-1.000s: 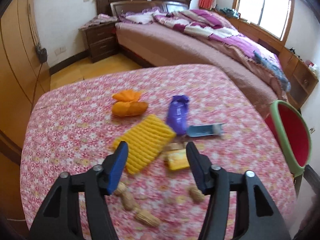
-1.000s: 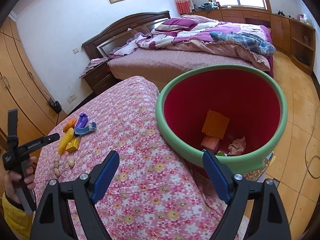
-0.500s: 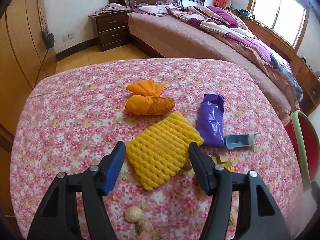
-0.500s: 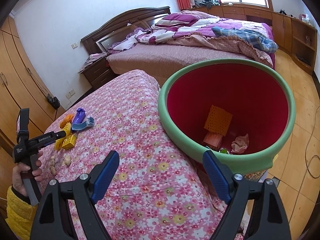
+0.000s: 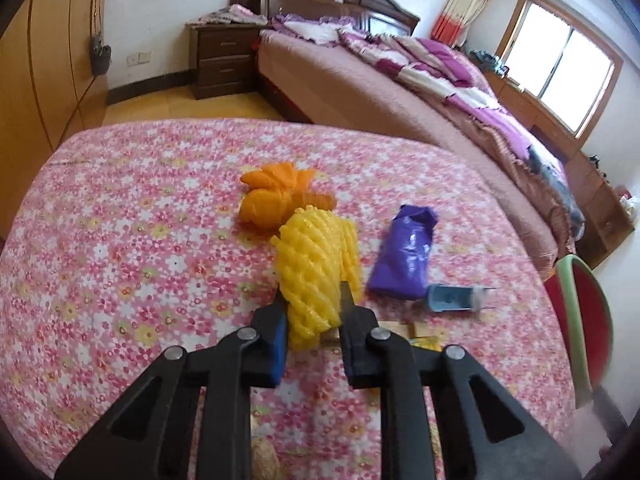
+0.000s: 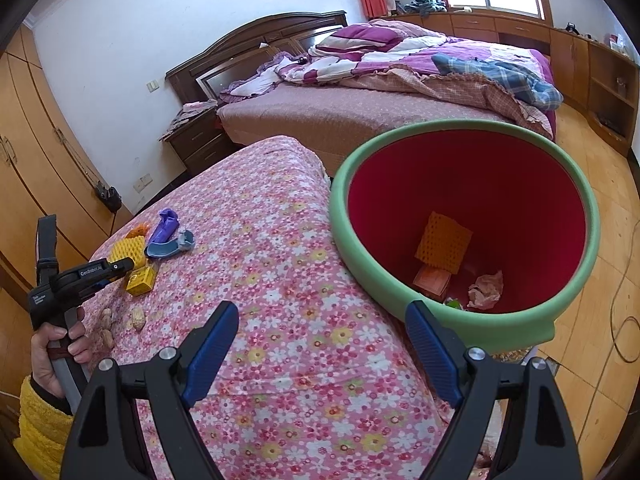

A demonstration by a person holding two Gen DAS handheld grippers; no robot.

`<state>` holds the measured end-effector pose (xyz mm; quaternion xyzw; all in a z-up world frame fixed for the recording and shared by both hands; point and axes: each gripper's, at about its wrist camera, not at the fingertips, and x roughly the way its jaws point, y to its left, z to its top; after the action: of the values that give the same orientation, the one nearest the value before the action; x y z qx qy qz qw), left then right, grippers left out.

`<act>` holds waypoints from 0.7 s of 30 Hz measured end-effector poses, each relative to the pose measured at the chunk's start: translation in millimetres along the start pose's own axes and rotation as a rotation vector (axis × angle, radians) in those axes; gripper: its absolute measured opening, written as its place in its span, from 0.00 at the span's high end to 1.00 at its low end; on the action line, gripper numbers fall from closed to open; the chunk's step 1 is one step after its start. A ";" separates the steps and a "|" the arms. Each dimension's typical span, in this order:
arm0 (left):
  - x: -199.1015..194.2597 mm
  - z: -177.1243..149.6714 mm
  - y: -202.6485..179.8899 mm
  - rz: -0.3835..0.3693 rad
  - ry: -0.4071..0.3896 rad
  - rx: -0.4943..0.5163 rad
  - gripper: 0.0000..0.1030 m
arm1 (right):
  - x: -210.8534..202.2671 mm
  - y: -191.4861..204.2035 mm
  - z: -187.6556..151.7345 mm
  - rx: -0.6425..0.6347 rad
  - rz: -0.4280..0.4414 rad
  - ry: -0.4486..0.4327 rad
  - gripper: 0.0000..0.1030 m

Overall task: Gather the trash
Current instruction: 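Grasp the square yellow mesh pad with the left tool while the right tool grasps the yellow box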

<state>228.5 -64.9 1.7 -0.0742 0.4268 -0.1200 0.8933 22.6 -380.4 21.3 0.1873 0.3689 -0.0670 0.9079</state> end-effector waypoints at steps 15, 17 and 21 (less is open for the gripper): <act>-64.4 -1.7 37.7 0.077 -0.101 -0.001 0.81 | 15.9 73.6 23.6 -0.128 0.090 0.029 0.15; -67.4 -1.9 48.6 0.112 -0.114 -0.014 0.81 | 22.9 87.0 25.3 -0.143 0.103 0.040 0.15; -66.9 -2.7 64.0 0.160 -0.139 -0.032 0.81 | 43.6 117.1 27.0 -0.173 0.129 0.074 0.15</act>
<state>195.4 15.0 34.8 -0.0621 0.3701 -0.0360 0.9262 101.7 -282.3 42.9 0.1338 0.3937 0.0309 0.9089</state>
